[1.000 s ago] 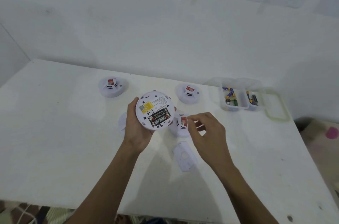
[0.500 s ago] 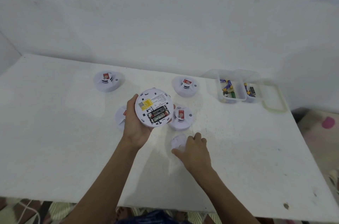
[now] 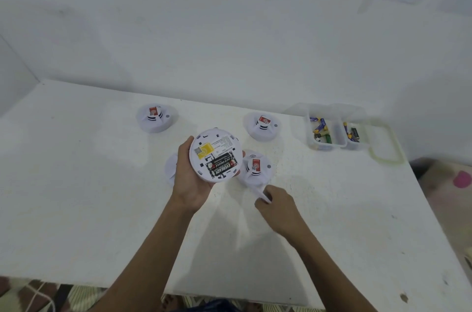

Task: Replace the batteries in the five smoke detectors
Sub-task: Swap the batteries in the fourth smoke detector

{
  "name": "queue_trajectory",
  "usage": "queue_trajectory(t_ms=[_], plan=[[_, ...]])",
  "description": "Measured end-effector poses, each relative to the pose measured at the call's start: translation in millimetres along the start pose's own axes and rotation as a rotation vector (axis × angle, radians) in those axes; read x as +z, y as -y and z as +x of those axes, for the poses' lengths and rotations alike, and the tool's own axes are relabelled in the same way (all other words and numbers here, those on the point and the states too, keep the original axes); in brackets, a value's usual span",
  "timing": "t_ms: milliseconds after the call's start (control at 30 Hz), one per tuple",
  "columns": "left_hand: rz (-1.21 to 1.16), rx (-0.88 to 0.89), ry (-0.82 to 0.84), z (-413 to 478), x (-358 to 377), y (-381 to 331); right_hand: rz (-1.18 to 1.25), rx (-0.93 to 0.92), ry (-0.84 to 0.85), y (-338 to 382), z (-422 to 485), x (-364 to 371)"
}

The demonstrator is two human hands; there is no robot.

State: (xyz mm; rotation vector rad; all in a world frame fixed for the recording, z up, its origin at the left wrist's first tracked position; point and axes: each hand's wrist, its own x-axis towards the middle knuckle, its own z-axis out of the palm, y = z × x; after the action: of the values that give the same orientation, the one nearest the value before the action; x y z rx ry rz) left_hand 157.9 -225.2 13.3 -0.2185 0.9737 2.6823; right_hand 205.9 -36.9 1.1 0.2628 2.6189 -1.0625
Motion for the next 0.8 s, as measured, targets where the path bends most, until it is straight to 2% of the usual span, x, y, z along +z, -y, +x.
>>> queue_trajectory(t_ms=[167,267,433,633,800], plan=[[-0.052,0.003,0.020,-2,4,0,0.352,-0.103,-0.128,41,-13,-37],[-0.059,0.010,0.027,-2,7,1,0.389,-0.283,-0.246,66,-24,-52],[0.004,0.047,-0.012,-7,22,-3,0.301,-0.542,-0.317,95,-40,-58],[0.052,0.064,-0.044,-16,41,-9,0.104,-0.636,-0.324,105,-33,-48],[0.061,0.114,-0.065,-18,45,-9,-0.163,-0.719,-0.405,101,-17,-29]])
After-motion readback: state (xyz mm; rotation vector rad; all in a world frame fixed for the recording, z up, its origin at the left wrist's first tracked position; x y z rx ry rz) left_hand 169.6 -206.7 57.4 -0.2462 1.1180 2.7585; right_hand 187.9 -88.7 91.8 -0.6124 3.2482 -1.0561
